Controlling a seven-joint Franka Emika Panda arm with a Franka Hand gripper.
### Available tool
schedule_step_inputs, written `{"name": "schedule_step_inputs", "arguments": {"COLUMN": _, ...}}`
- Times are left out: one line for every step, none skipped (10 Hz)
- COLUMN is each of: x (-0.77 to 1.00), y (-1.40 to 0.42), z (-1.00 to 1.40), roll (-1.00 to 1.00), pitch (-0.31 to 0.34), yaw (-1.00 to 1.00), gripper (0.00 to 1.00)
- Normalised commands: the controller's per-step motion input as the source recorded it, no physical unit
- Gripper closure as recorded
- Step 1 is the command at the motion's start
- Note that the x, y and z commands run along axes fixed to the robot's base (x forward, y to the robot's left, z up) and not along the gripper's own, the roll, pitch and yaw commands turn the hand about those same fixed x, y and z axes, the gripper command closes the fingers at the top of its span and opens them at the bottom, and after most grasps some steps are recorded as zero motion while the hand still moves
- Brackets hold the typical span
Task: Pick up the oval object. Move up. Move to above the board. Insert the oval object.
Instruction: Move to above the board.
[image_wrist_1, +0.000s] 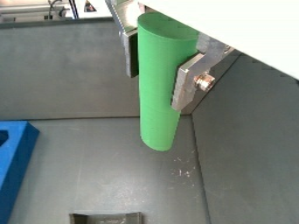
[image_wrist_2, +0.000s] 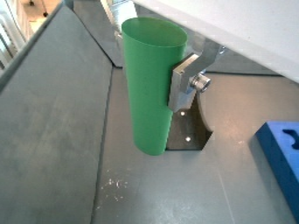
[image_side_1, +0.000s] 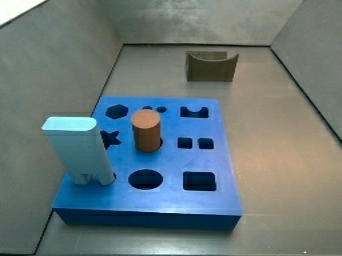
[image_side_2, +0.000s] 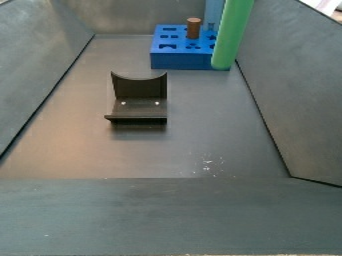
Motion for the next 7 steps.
{"name": "schedule_step_inputs", "arguments": {"x": 0.00, "y": -0.04, "z": 0.62, "roll": 0.07, "pitch": 0.108, "yaw": 0.03, "gripper": 1.00}}
{"name": "schedule_step_inputs", "arguments": {"x": 0.00, "y": -0.02, "z": 0.37, "roll": 0.07, "pitch": 0.107, "yaw": 0.03, "gripper": 1.00}}
{"name": "schedule_step_inputs", "arguments": {"x": 0.00, "y": -0.02, "z": 0.23, "roll": 0.08, "pitch": 0.108, "yaw": 0.04, "gripper": 1.00}}
{"name": "schedule_step_inputs", "arguments": {"x": 0.07, "y": -1.00, "z": 0.02, "roll": 0.11, "pitch": 0.163, "yaw": -1.00, "gripper": 1.00}}
{"name": "schedule_step_inputs", "arguments": {"x": 0.07, "y": -1.00, "z": 0.01, "roll": 0.11, "pitch": 0.158, "yaw": -1.00, "gripper": 1.00}}
{"name": "schedule_step_inputs", "arguments": {"x": 0.07, "y": -1.00, "z": 0.01, "roll": 0.12, "pitch": 0.149, "yaw": -1.00, "gripper": 1.00}}
{"name": "schedule_step_inputs", "arguments": {"x": 0.07, "y": -1.00, "z": 0.01, "roll": 0.10, "pitch": 0.132, "yaw": -1.00, "gripper": 1.00}}
